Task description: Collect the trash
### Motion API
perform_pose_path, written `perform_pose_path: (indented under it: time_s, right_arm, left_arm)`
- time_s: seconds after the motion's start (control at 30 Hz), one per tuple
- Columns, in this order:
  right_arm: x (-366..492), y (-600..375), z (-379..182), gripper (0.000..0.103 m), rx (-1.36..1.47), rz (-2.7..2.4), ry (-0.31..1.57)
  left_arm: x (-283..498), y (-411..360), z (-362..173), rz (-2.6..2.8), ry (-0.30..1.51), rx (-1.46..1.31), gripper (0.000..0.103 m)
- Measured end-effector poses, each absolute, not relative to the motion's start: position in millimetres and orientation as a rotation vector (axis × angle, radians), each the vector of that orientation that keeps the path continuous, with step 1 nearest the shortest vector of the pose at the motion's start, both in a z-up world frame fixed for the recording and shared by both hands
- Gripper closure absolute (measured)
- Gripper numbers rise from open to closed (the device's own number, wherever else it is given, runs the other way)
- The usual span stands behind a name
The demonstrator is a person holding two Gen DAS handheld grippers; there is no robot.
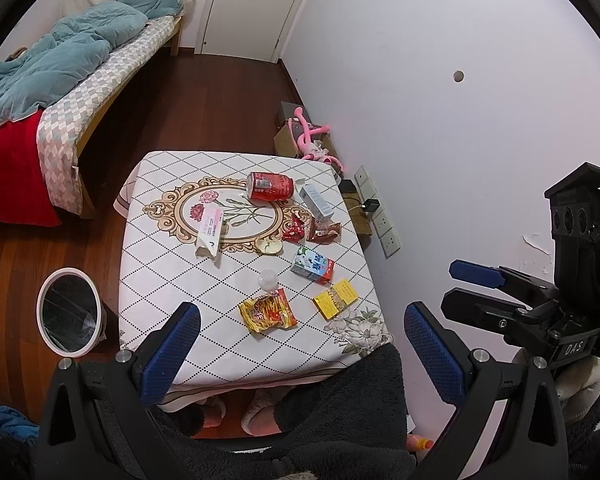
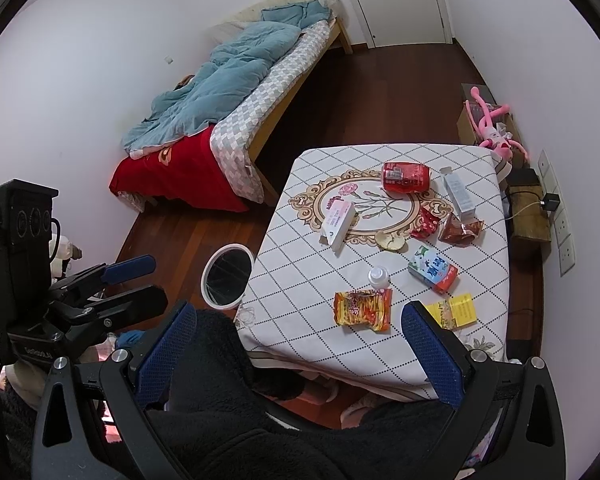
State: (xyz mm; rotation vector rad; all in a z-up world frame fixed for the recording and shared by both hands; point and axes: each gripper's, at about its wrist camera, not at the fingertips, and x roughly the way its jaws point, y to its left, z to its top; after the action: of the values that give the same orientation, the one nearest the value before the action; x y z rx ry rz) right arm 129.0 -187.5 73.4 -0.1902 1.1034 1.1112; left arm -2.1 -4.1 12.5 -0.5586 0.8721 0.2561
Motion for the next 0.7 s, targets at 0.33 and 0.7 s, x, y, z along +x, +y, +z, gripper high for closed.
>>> perform_pose_path:
  time_s: [0.33, 0.7]
  right_arm:
    - [129.1, -189.2, 75.5, 0.000, -0.194, 1.116, 1.110]
    - [128.3, -189.8, 75.5, 0.000, -0.193, 1.117, 1.110]
  left_arm:
    - [-3.9, -4.8, 11.8, 0.253, 0.877, -0.561, 0.000]
    - [-8.6, -3.8, 9.2, 0.257, 0.872, -0.564, 0.000]
